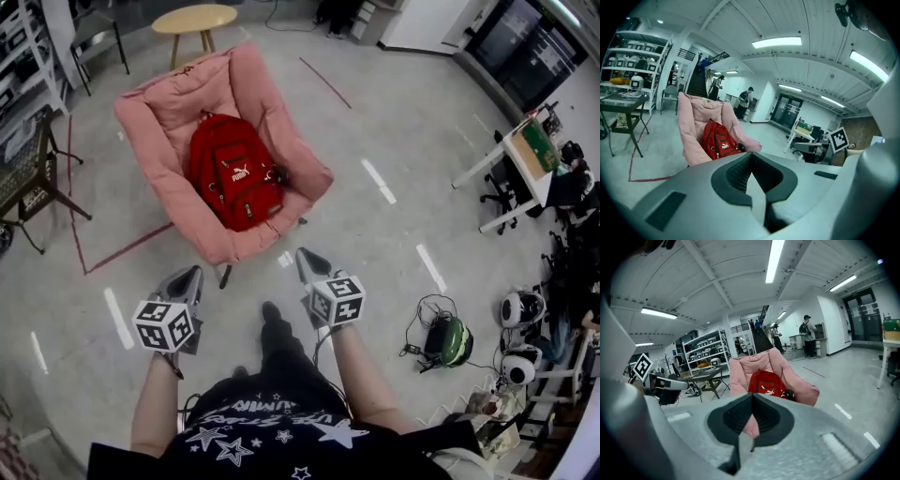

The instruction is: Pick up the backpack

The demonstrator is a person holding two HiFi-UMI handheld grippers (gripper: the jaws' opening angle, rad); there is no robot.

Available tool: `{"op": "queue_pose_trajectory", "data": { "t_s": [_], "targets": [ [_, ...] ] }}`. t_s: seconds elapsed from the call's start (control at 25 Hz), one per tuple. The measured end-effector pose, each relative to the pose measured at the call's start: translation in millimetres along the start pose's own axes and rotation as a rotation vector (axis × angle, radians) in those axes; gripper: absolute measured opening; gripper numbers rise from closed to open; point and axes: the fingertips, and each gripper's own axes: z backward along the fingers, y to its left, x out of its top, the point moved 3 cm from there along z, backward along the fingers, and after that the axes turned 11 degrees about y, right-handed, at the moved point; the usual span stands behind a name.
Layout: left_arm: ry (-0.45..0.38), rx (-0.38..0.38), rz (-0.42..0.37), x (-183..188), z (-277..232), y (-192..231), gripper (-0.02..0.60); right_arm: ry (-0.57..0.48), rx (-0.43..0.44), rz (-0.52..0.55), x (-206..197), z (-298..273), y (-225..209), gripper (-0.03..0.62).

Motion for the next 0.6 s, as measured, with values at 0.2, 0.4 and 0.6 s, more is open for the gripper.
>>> {"op": "queue_pose_trajectory", "data": {
  "t_s": [0.2,0.4,0.6],
  "targets": [
    [0.008,0.054,0.032,55.4,-56.3,2.2,0.006,0.007,0.052,0.022,59.5,-45.4,-50.6,0.0],
    [-0.01,0.111,0.092,95.6,-97.1,7.3,0.006,-0.003,0.086,0.067,107.8,-76.3,-92.1,0.0],
    [-0.045,0.165,0.12,125.0,-119.3,15.0,0.008,0.035,0.137,0.083,127.6,-106.6,-117.3,0.0]
  ]
}}
